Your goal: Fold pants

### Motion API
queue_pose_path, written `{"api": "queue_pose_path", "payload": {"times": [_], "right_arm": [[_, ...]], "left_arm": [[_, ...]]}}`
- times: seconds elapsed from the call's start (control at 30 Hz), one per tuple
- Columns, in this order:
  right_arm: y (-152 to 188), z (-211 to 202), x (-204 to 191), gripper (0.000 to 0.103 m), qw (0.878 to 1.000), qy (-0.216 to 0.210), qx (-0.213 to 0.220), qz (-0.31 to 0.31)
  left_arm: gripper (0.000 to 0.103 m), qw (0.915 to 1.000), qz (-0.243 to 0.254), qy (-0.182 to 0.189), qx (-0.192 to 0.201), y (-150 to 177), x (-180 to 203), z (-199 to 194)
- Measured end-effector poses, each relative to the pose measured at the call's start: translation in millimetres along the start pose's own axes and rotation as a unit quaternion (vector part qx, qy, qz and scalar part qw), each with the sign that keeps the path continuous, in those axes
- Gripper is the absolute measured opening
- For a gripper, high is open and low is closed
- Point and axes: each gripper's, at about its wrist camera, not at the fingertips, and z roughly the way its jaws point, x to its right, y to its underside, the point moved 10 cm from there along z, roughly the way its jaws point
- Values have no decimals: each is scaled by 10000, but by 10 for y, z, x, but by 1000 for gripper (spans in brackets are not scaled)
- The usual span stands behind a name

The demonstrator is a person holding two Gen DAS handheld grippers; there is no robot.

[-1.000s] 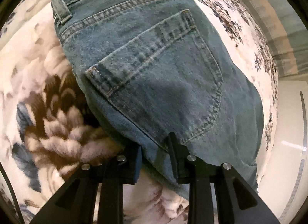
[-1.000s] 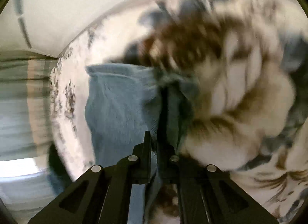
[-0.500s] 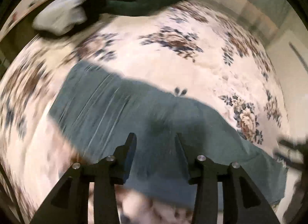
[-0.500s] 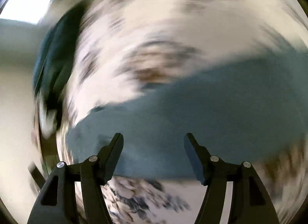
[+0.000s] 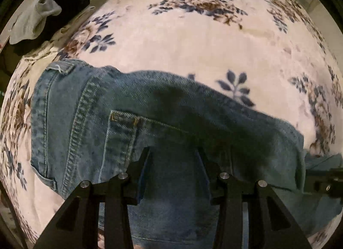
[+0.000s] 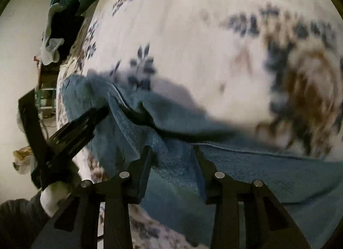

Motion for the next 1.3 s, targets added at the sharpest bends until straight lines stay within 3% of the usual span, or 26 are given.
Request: {"api": "queue_pose_path", "payload": {"times": [0.2, 0.37, 0.4, 0.43, 0.53, 0.6, 0.63, 0.73, 0.8, 0.83, 0.87, 0.97, 1.07, 1.23, 1.3], "right_arm": [[-172, -93, 10, 42, 9989, -164, 414, 125], [-373, 66, -14, 41, 9984, -251, 286, 423], [-414, 107, 14, 38, 9988, -44, 319, 376], [-448, 133, 17, 10, 9987, 133, 393, 299], [-577, 18, 93, 6, 9940, 529, 822, 487], [-698, -130, 324, 6, 9856, 8, 1017, 1351], [-756, -168, 477, 1, 9770, -232, 1071, 1831], [-863, -378, 980, 1, 9434, -680, 1350, 2951], [-882, -434, 856, 4, 9480, -1163, 1163, 2725], [-861, -443, 669, 7, 9589, -1304, 936, 2340], [-818, -442, 591, 14, 9680, -1153, 771, 2094], [-689, -331, 368, 56, 9933, -255, 269, 1095], [-476, -103, 322, 56, 9959, 826, -344, 165], [-308, -28, 251, 55, 9843, 1460, -587, -800], [-270, 60, 277, 42, 9765, 1760, -703, -1024]], "left_arm": [[39, 9999, 136, -40, -23, -34, 14, 45], [39, 9998, 134, -107, -31, -38, 20, 67], [39, 9998, 138, -119, -33, -36, 24, 70], [39, 9998, 155, -127, -39, -35, 30, 71], [40, 9997, 208, -50, -64, -30, 32, 87], [40, 9996, 266, -7, -92, -33, 27, 101], [40, 9996, 267, 39, -111, -31, 24, 107], [40, 9996, 237, 98, -144, -44, 6, 107], [40, 9996, 206, 96, -160, -47, -1, 111], [40, 9997, 178, 96, -161, -52, -6, 113], [40, 9997, 167, 100, -168, -61, -9, 117], [41, 9997, 178, 62, -148, -82, -18, 133], [41, 9997, 199, 28, -122, -66, -1, 132], [41, 9997, 202, 28, -116, -60, 4, 126], [41, 9998, 187, 22, -109, -55, 10, 119]]}}
